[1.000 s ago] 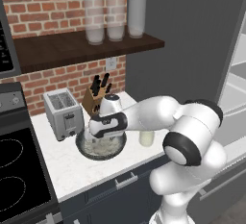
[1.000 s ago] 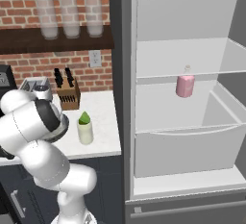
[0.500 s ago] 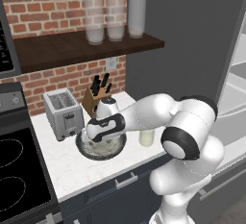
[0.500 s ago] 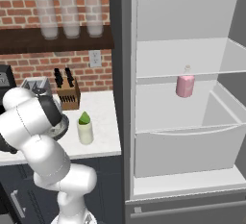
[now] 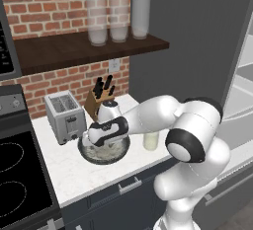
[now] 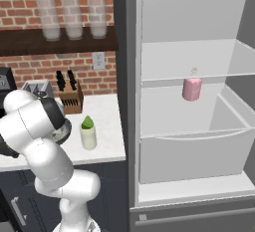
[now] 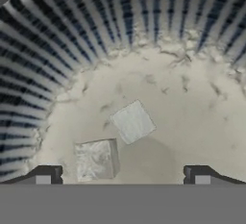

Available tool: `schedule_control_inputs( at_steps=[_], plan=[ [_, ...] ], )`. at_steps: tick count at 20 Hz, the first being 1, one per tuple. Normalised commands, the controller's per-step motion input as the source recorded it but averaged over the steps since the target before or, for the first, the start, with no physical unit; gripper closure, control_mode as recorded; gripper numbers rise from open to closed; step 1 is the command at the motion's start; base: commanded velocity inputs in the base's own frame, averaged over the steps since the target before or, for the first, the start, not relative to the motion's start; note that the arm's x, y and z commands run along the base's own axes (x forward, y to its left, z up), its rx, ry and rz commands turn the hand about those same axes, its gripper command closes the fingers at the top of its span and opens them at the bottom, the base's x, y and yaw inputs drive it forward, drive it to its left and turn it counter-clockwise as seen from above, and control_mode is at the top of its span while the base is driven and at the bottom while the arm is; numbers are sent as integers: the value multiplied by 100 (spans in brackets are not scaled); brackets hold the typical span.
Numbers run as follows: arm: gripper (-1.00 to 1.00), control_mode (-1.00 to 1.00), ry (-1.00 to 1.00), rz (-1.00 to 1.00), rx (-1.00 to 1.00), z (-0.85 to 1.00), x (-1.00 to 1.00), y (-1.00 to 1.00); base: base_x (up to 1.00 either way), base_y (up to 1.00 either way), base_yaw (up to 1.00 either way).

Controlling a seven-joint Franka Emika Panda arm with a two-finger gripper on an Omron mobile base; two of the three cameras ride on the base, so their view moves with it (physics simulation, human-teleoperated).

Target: Grab a lemon wedge from the fridge and one ice cube from the ice bowl, and put them in the glass of lemonade.

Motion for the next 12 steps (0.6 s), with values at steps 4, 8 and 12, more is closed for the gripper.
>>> schedule_control_inputs(
  at_steps=[4, 8, 12],
  plan=[
    [-100, -100, 0, 0, 0, -6, 0, 0, 0, 0, 0],
    [-100, -100, 0, 0, 0, -21, 0, 0, 0, 0, 0],
    [-100, -100, 0, 0, 0, -29, 0, 0, 0, 0, 0]
  ],
)
